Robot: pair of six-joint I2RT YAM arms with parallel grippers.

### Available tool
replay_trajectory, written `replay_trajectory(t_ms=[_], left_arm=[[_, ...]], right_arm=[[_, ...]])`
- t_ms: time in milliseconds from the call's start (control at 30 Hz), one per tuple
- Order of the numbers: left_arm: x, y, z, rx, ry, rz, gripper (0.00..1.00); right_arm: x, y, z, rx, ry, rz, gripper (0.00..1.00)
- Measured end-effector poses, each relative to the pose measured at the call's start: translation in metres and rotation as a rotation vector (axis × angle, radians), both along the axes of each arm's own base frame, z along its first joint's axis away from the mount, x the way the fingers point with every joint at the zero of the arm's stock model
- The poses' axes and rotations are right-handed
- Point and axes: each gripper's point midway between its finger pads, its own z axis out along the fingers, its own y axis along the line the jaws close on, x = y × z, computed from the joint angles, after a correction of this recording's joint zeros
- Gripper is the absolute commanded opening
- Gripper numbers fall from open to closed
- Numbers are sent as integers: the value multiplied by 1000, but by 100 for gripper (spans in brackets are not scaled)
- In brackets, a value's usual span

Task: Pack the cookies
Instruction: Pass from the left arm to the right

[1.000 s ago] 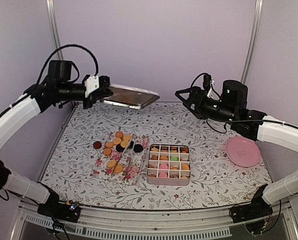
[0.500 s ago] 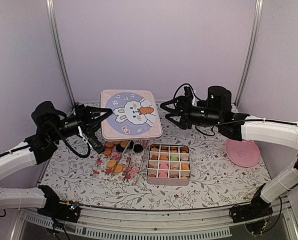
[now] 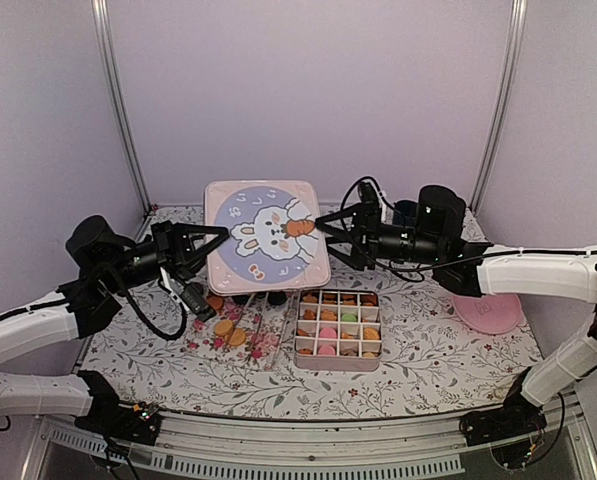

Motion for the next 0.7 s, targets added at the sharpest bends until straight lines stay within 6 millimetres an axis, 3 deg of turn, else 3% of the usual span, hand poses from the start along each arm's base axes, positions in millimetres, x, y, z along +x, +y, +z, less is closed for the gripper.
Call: replay_trajectory(t_ms=[100, 233, 367, 567, 600, 633, 667, 700], left_arm=[[3, 0, 2, -13, 3, 15, 0], [6, 0, 2, -25, 4, 25, 0], [7, -1, 1, -30, 8, 30, 0], [13, -1, -3, -34, 30, 49, 3], [14, -2, -4, -34, 34, 50, 14], [15, -2, -6, -35, 42, 53, 37], [16, -1, -7, -36, 55, 59, 78], [18, -1, -10, -30, 65, 67, 97]], right_arm=[[-4, -4, -2, 14, 6, 1, 72], [-8, -2, 11, 64, -16, 22, 65], [-16, 7, 16, 108, -28, 75, 44], [-24, 21, 3, 116, 10, 144, 17], [-25, 21, 4, 117, 11, 149, 14], [-26, 21, 5, 122, 6, 154, 12], [-26, 20, 8, 128, -4, 154, 12], [-26, 19, 11, 139, -8, 155, 11]])
